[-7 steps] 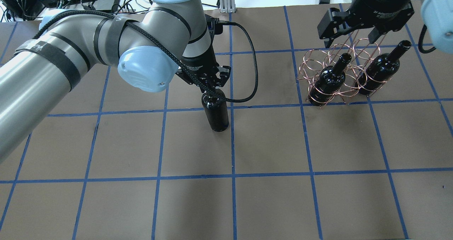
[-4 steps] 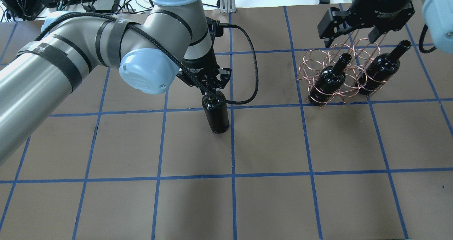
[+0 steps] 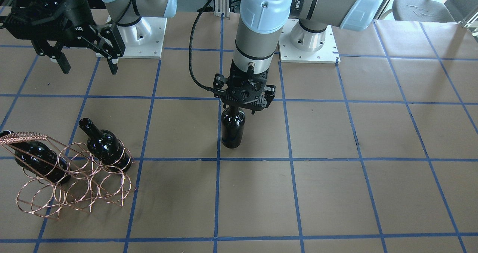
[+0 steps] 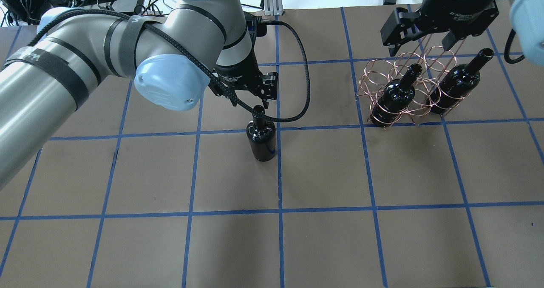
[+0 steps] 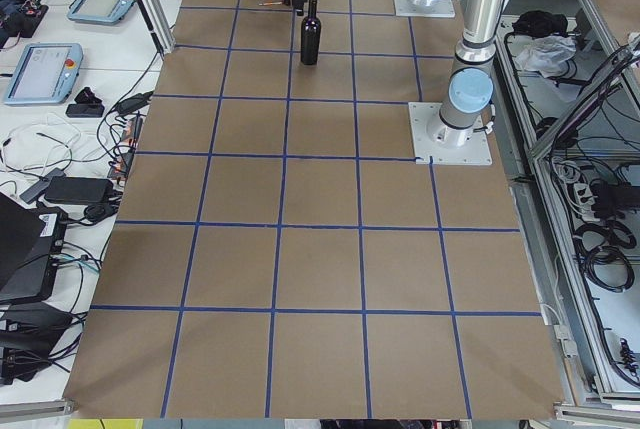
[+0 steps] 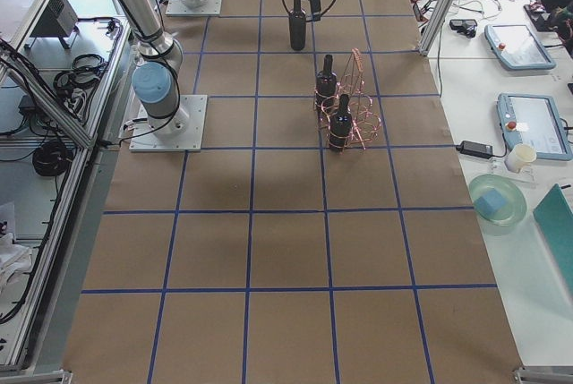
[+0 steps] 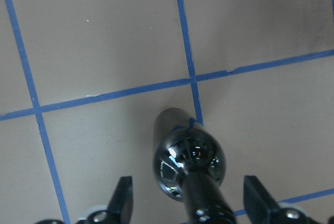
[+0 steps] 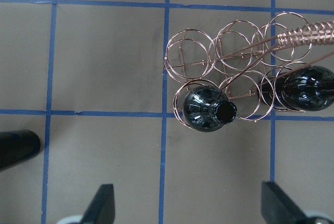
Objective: Place wine into wine basket
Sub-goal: 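Release the bottle upright and withdraw the left gripper while the right arm reaches over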
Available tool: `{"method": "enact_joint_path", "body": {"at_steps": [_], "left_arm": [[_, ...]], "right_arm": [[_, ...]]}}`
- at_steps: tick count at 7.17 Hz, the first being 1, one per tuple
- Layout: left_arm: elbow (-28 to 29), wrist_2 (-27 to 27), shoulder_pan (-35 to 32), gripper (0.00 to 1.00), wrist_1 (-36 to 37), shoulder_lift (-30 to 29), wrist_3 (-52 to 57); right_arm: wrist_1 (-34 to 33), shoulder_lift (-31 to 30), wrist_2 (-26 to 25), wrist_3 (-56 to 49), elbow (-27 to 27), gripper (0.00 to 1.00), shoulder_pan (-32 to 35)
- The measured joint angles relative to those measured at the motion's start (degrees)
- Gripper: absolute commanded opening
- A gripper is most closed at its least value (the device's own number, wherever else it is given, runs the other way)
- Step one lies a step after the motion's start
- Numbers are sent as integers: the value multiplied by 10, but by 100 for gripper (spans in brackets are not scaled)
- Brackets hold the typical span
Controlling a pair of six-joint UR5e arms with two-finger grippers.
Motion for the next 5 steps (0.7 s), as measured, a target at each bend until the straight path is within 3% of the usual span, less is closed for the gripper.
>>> {"method": "enact_joint_path", "body": {"at_steps": [2,5], "left_arm": [[31,5,47,100,-13,11,2],[88,6,188,100,-59,19,51]], "right_arm": [[3,-6,13,12,-3,100,11],[-5,6,39,122,-6,100,77]]}}
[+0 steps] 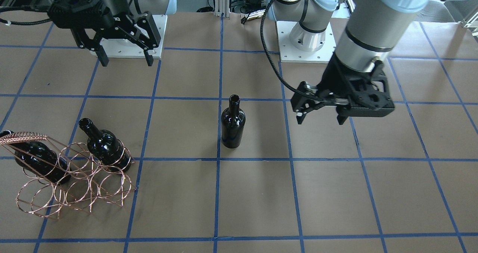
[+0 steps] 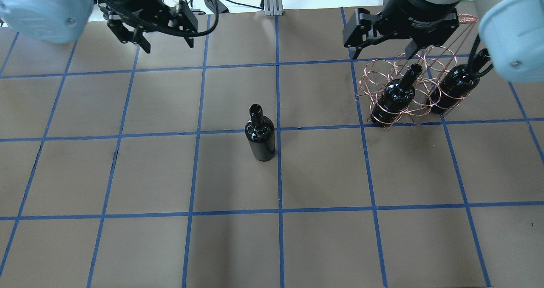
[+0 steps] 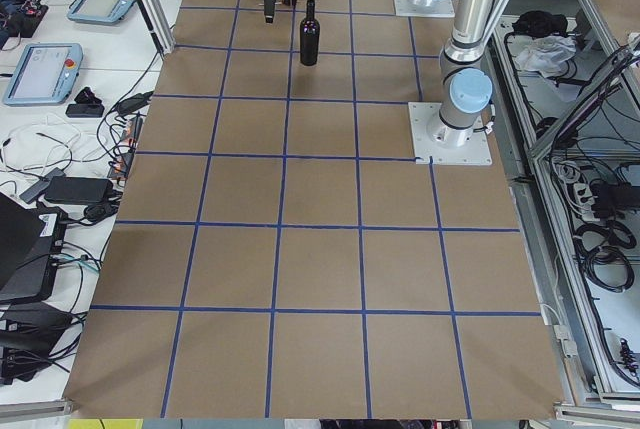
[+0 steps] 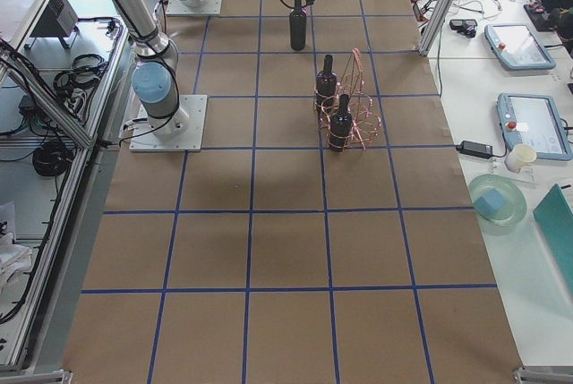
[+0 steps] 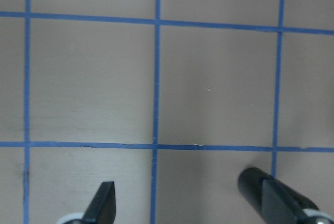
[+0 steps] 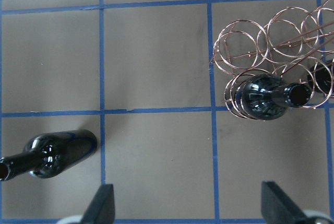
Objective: Place wine into wine basket
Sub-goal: 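Release the bottle upright and withdraw the left gripper while the right arm reaches over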
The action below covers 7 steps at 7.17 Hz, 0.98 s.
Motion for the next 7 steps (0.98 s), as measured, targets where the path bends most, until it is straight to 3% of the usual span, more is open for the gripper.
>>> {"method": "enact_joint_path", "body": {"at_steps": [2,3,5,7], "left_arm": [[5,11,87,100,-12,3,31],[5,25,117,100,-17,4,42],[2,63,141,100,-42,18,54],[-2,73,145,100,-63,35,73]], "right_arm": [[-26,45,-8,105,-25,100,72],[-31,91,-21,165,-64,100,114],[-34,169,-38,264,-114,100,179],[-33,193,-41,295,-109,100,197]]}}
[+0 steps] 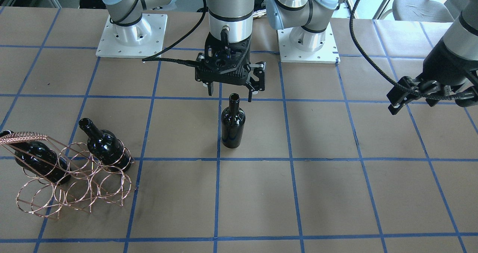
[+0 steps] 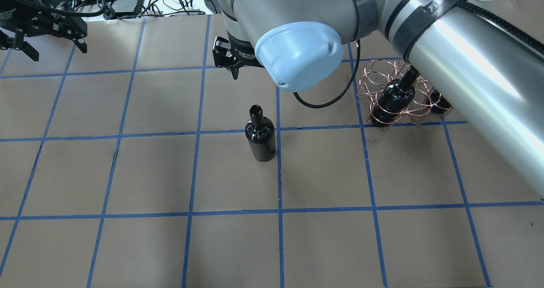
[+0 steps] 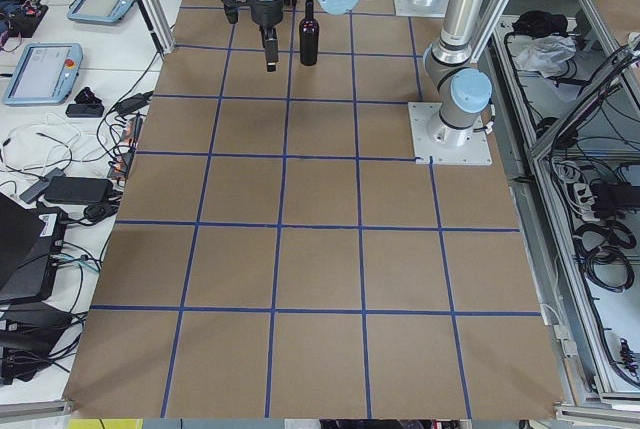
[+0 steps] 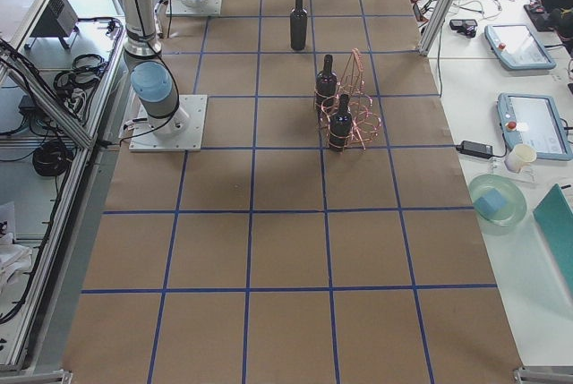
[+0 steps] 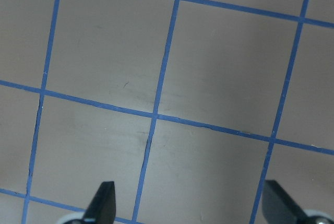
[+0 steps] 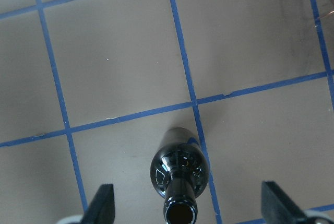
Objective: Place wine into wine basket
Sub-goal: 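Release the bottle upright and withdraw the left gripper while the right arm reaches over, then lower the right gripper onto the bottle neck and grasp it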
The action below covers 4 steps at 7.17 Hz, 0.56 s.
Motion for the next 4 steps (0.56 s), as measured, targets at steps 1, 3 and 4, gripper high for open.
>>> {"method": "enact_joint_path", "body": {"at_steps": [1,3,4], "left_arm": [[-1,1,0,100,-8,4,6],[-3,1,-1,100,-18,7,8],[-5,1,-3,100,-20,8,9]], "right_arm": [[-9,4,-1,-4,16,100,3],[-30,8,2,-13,51,100,5],[-38,9,4,-10,65,100,8]]}}
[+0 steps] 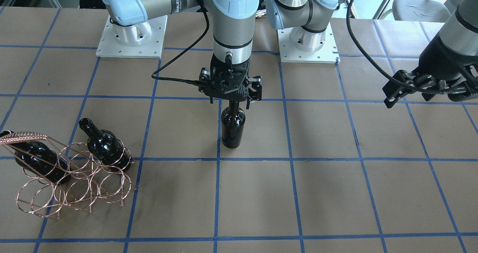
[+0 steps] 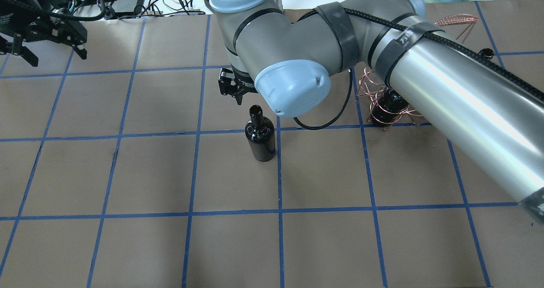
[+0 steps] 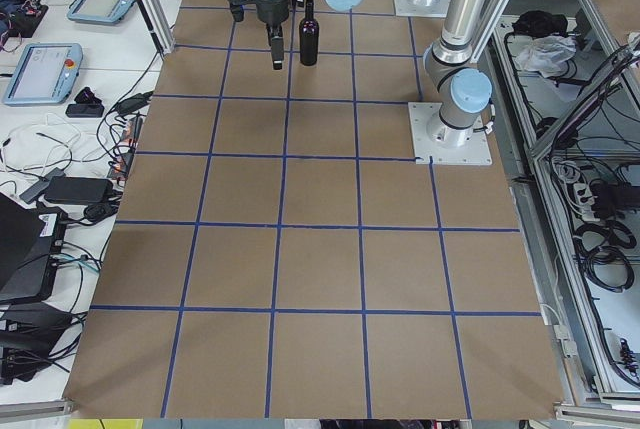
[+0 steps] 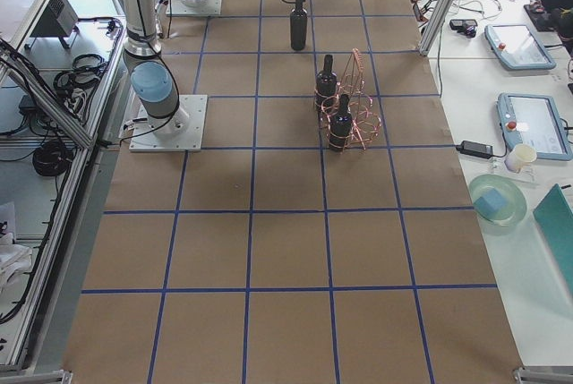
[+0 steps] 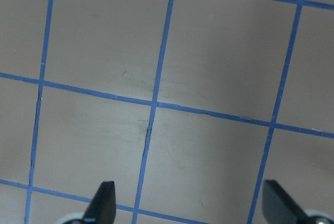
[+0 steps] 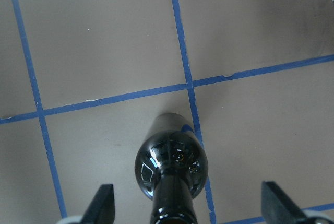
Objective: Place wine into wine basket
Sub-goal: 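Lower the right gripper onto the bottle neck and grasp it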
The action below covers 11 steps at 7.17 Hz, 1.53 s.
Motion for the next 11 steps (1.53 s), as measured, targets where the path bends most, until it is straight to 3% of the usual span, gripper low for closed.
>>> {"method": "enact_joint_path", "body": {"at_steps": [2,9,11], "left_arm": [[-5,0,-3,100,-1,2,0],[-8,-1,-5,100,-5,4,0],[-9,-2,-5,100,-5,4,0]], "right_arm": [[-13,5,3,1,15,98,7],[-25,13,21,-1,20,29,8],[-25,12,22,-3,20,16,8]]}}
